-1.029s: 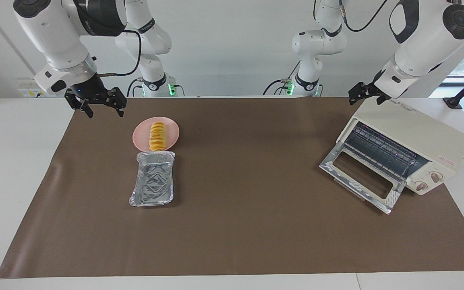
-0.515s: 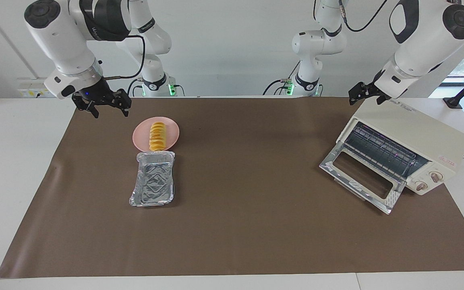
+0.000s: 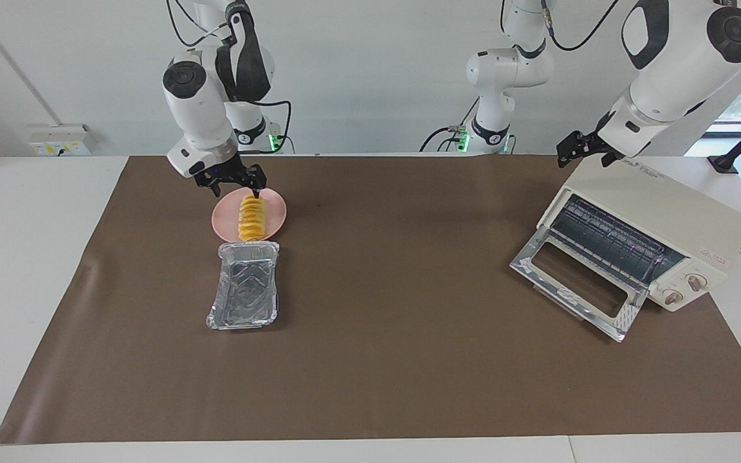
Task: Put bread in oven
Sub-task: 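Move the right gripper down to the bread rolls on the pink plate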
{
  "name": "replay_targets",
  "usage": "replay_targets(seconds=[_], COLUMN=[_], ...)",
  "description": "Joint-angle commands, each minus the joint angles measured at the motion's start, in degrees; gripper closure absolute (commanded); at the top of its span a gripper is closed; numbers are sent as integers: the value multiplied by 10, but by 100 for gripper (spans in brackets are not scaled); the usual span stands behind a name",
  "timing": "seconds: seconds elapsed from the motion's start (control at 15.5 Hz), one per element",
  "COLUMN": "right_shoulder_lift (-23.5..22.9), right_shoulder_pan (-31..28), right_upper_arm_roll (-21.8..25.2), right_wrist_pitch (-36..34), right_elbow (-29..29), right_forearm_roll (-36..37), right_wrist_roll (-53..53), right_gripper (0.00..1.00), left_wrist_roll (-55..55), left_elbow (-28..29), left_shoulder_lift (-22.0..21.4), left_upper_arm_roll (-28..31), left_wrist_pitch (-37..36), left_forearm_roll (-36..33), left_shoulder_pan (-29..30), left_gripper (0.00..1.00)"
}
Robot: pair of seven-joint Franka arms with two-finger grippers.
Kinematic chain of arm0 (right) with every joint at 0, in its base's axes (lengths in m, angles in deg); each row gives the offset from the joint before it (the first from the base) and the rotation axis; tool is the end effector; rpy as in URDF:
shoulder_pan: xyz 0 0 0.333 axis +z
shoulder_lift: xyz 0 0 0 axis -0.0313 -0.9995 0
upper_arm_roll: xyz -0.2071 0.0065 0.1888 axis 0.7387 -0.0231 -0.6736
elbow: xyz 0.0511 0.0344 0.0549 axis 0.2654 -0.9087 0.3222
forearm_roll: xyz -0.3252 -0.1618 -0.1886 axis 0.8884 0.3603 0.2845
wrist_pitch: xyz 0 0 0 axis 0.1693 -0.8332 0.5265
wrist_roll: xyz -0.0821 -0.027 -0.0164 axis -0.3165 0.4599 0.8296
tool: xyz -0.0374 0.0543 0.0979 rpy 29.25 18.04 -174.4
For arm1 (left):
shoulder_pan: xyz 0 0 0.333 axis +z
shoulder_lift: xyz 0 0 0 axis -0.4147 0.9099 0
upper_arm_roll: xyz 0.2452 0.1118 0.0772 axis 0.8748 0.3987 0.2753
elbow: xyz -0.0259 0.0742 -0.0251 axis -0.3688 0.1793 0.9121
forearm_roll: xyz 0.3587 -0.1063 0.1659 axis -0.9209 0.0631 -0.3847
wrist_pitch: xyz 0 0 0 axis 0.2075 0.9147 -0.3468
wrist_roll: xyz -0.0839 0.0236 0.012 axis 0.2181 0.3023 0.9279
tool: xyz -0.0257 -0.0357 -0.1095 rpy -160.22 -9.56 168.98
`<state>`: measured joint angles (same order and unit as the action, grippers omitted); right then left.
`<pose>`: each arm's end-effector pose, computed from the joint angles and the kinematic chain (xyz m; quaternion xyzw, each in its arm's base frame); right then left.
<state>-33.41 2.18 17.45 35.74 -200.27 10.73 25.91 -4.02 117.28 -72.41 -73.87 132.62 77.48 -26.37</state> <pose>0.4648 0.0736 0.3492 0.9984 -0.0413 -0.0391 0.0028 0.5432 -0.0410 0.5465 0.9897 -0.0289 -0.1401 0.0005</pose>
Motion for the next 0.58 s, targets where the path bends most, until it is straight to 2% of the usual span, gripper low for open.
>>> replay_targets(seconds=[0.0,0.19,0.51], right_shoulder_lift=[12,10,7], right_shoulder_pan=[-3,29,30], right_upper_arm_roll=[-2,-1,-2], right_wrist_pitch=[111,145,210], right_elbow=[-96,-123,-173], right_forearm_roll=[-9,-9,-9], right_wrist_roll=[12,-12,-26], right_gripper=[0,0,0], left_wrist_roll=[-2,-2,-2], left_elbow=[12,12,12], left_shoulder_lift=[-13,-13,-13], left_upper_arm_roll=[-3,-3,-3], left_wrist_pitch=[4,4,4], left_forearm_roll=[-10,-10,-10], left_shoulder_pan=[5,5,5], left_gripper=[0,0,0])
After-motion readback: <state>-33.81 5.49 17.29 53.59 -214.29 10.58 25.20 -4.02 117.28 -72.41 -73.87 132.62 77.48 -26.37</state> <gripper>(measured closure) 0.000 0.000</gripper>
